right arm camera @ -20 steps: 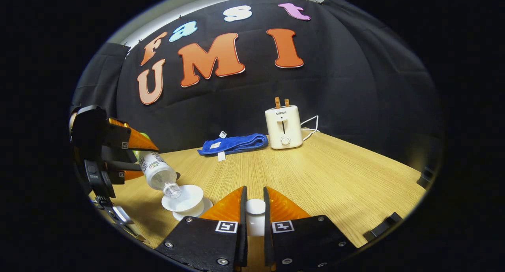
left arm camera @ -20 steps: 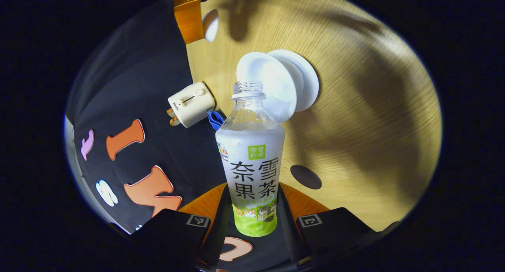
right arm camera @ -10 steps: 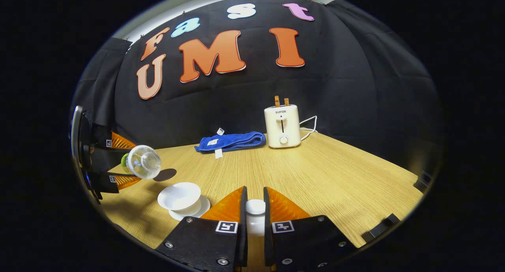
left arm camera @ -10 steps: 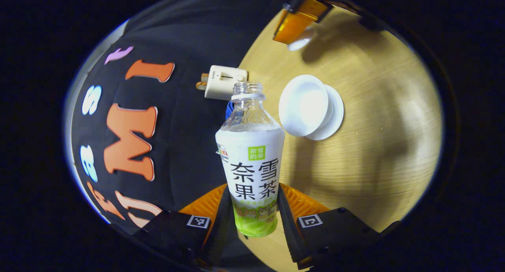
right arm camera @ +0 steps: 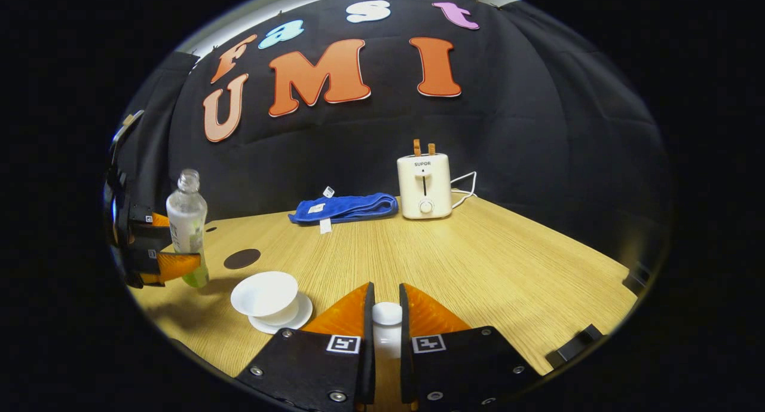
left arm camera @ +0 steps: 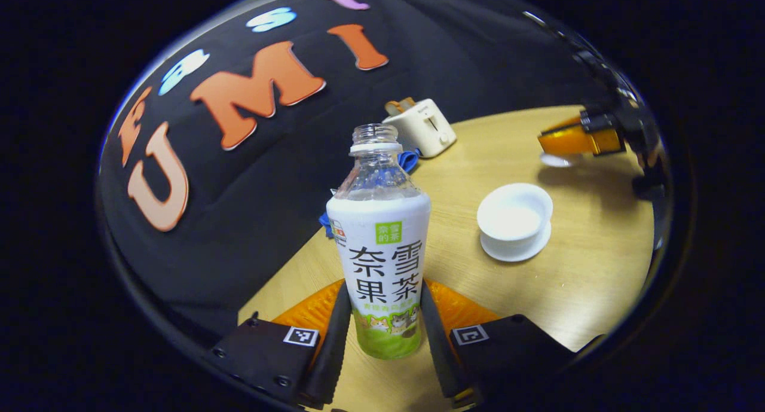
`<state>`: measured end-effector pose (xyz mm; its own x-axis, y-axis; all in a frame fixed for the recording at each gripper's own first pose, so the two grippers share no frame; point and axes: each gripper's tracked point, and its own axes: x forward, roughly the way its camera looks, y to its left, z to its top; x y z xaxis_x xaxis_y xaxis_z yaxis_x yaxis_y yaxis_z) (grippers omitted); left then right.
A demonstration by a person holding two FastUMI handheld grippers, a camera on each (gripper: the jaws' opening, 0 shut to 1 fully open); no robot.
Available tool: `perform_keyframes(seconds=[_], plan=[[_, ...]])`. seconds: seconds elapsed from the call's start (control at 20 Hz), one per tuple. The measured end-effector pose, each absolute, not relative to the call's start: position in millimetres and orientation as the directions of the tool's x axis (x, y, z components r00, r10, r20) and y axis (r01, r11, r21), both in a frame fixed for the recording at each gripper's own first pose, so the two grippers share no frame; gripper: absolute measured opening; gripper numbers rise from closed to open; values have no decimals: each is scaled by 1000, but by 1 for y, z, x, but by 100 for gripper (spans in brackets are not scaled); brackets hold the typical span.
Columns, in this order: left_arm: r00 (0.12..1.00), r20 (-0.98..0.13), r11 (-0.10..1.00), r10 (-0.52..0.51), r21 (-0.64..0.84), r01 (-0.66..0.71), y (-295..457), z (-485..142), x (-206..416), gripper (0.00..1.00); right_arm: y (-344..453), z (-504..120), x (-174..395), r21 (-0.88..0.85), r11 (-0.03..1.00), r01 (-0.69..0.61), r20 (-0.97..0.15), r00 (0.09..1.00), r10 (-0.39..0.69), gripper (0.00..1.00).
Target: Open the teacup lid with one hand, grasp the water bottle and pour water into the teacup with the other hand; after pouring, place the water bottle on the coaster and then close the teacup lid.
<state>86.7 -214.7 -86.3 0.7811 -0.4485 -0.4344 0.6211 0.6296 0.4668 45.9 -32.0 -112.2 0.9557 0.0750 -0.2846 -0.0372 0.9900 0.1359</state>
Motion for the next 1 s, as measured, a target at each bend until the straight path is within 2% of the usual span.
perform_keyframes(seconds=[0.05,0.1,0.25,0.45,0.5,0.55,0.8,1.0], plan=[[783,-424,671,-455,415,614,-211,-80,87,67,-32,-112,46,133,991,-34,-290,954,72,17],[790,-411,708,-456,370,601,-206,-75,88,63,-32,-114,46,130,991,-33,-294,953,70,17],[803,-367,795,-469,221,566,-193,-60,104,63,-33,-114,47,120,992,-25,-305,950,61,17],[822,-298,853,-485,45,520,-186,-43,138,63,-34,-118,48,116,993,-15,-325,944,53,17],[829,-283,860,-482,30,510,-186,-41,149,66,-34,-119,48,119,993,-13,-329,943,51,17],[835,-271,865,-479,17,502,-185,-41,163,64,-35,-119,48,122,992,-9,-331,942,49,17],[840,-259,871,-477,-9,492,-188,-52,207,66,-37,-121,49,136,991,3,-346,937,45,17],[832,-308,877,-460,-12,481,-185,-80,222,65,-37,-121,48,135,991,4,-352,935,45,17]])
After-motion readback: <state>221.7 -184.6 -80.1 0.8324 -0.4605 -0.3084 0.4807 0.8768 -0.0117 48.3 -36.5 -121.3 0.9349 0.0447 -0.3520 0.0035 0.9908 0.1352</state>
